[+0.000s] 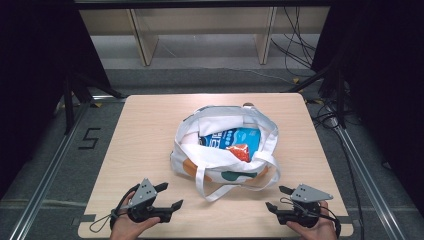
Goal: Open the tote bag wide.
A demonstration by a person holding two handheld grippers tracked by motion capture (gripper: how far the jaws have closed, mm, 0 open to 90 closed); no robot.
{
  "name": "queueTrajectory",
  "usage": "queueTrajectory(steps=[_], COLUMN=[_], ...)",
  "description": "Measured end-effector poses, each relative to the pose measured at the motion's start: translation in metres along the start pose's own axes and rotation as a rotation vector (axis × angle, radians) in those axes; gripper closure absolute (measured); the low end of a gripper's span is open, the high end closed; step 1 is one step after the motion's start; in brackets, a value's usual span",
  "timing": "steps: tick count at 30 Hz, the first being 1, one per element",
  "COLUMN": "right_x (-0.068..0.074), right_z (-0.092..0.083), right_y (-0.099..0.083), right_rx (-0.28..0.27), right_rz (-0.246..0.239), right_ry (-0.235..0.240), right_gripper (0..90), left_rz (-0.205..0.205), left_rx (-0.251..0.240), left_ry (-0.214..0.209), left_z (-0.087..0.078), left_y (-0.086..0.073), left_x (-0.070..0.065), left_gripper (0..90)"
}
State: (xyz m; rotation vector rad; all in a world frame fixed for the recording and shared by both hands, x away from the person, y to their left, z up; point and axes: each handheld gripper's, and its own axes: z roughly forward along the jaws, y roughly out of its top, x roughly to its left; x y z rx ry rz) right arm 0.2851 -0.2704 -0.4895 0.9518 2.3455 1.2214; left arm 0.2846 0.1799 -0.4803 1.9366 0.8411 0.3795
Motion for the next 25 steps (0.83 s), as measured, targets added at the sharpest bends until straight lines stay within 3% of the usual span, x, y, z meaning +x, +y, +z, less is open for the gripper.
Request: queueTrajectory(steps=[1, 2, 5, 6, 7, 8, 10, 12, 16, 20, 25], right_x=[0.0, -0.0001, -0.0015, -0.0009, -0.0005, -0.0025, -0.0025, -0.0027, -0.003, -0.0037, -0.0038], right_z=[-0.0016, -0.0023, -0.0024, -0.0031, -0.0031, -0.0024, -0.0023, -0.0024, -0.0017, -0.0025, -0.0027], right_y=[0.0003, 0.0003, 0.0001, -0.0002, -0.0002, 0.0001, -0.0001, -0.0001, -0.0003, -0.0001, -0.0001], right_rx=[0.006, -0.012, -0.003, 0.001, 0.004, -0.008, -0.006, -0.006, -0.003, -0.009, -0.004], right_rz=[0.0, 0.0, 0.006, 0.023, 0.028, -0.002, 0.002, -0.001, 0.022, 0.009, 0.023], right_ry=[-0.004, -0.036, -0.022, -0.034, -0.036, -0.041, -0.042, -0.045, -0.024, -0.046, -0.036], right_gripper=[26.9, 26.9, 26.9, 26.9, 26.9, 26.9, 26.9, 26.9, 26.9, 26.9, 26.9], left_rz=[-0.012, -0.017, 0.006, -0.012, -0.005, -0.007, -0.017, 0.013, 0.007, 0.006, -0.014], left_rx=[-0.003, -0.004, 0.002, -0.003, 0.007, 0.006, 0.007, 0.007, 0.003, 0.004, 0.001], left_ry=[-0.001, -0.007, -0.002, -0.001, 0.002, 0.002, 0.002, -0.001, -0.007, -0.006, -0.004], left_z=[0.0008, 0.0018, 0.0015, 0.002, 0.0012, 0.0014, 0.0017, 0.0016, 0.0026, 0.0026, 0.003], left_y=[-0.0004, -0.0009, -0.0008, -0.0012, -0.0012, -0.0013, -0.0018, -0.0012, -0.0016, -0.0017, -0.0021], left_x=[0.0002, 0.0013, 0.0028, 0.0019, 0.0026, 0.0028, 0.0025, 0.0044, 0.0043, 0.0046, 0.0035], left_gripper=[22.9, 22.8, 22.8, 22.8, 22.8, 22.8, 22.8, 22.8, 22.7, 22.8, 22.7])
